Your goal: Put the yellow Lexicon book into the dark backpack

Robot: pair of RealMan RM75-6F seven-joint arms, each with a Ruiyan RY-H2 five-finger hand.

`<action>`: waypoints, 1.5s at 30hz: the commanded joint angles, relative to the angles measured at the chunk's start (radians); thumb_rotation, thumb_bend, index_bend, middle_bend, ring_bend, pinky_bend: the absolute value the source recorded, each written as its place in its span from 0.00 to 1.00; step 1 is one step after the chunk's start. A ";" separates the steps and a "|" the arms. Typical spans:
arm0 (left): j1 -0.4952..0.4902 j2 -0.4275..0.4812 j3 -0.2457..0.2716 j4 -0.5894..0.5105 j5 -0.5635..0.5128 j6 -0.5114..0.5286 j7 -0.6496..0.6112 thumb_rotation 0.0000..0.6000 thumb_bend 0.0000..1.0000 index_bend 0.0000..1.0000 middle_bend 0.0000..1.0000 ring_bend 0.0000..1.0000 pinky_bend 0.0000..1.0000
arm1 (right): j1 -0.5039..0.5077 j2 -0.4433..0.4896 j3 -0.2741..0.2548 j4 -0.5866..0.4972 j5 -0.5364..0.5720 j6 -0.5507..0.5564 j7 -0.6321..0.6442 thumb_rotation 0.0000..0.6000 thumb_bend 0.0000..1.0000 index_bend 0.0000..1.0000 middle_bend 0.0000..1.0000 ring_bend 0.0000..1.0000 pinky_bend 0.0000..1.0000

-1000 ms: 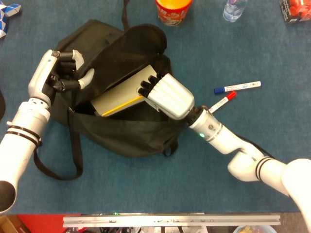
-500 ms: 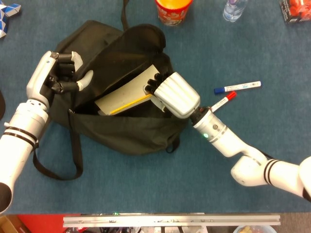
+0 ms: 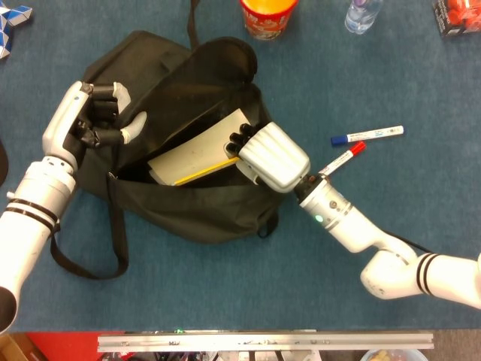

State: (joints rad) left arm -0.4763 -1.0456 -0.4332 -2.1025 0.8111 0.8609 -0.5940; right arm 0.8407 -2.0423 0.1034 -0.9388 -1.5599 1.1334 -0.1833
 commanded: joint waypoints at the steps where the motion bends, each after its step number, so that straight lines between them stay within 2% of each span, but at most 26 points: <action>1: 0.001 0.001 0.003 -0.002 0.001 0.000 0.000 1.00 0.37 0.74 0.82 0.80 0.99 | 0.000 -0.020 0.015 0.018 0.007 0.005 -0.005 1.00 0.43 0.52 0.53 0.42 0.61; 10: -0.002 0.004 0.011 -0.002 -0.008 -0.006 -0.002 1.00 0.37 0.74 0.81 0.80 0.99 | 0.008 -0.087 0.074 0.047 0.044 0.012 -0.024 1.00 0.44 0.52 0.52 0.41 0.61; 17: -0.004 0.007 0.009 0.000 -0.012 -0.004 -0.006 1.00 0.37 0.74 0.81 0.79 0.99 | 0.041 -0.105 0.120 0.030 0.079 -0.036 -0.043 1.00 0.44 0.49 0.51 0.39 0.60; 22: -0.003 0.010 0.011 0.004 -0.013 -0.007 -0.010 1.00 0.37 0.74 0.81 0.79 0.99 | 0.054 -0.109 0.131 0.003 0.094 -0.064 -0.041 1.00 0.43 0.43 0.47 0.36 0.55; 25: 0.001 0.016 0.011 0.005 -0.009 -0.007 -0.014 1.00 0.37 0.73 0.81 0.79 0.99 | 0.053 -0.094 0.124 -0.015 0.099 -0.084 -0.031 1.00 0.43 0.33 0.42 0.31 0.50; 28: 0.006 0.021 0.012 0.007 -0.005 -0.010 -0.021 1.00 0.37 0.73 0.80 0.79 0.99 | 0.047 -0.065 0.111 -0.044 0.103 -0.110 -0.015 1.00 0.43 0.14 0.32 0.23 0.42; 31: 0.008 0.023 0.013 0.010 -0.001 -0.015 -0.026 1.00 0.37 0.73 0.80 0.79 0.99 | 0.043 -0.031 0.095 -0.080 0.100 -0.130 -0.004 1.00 0.43 0.01 0.21 0.14 0.34; 35: 0.010 0.023 0.017 0.008 0.005 -0.016 -0.028 1.00 0.37 0.72 0.80 0.79 0.99 | 0.039 0.016 0.081 -0.131 0.092 -0.144 0.009 1.00 0.43 0.00 0.11 0.06 0.26; 45: 0.000 0.034 0.014 0.008 -0.010 -0.023 -0.022 1.00 0.37 0.72 0.79 0.79 0.99 | 0.018 0.159 0.063 -0.313 0.110 -0.186 0.042 1.00 0.41 0.00 0.09 0.04 0.23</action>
State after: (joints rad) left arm -0.4762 -1.0120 -0.4193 -2.0943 0.8013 0.8384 -0.6161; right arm 0.8650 -1.9189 0.1694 -1.2094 -1.4638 0.9678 -0.1550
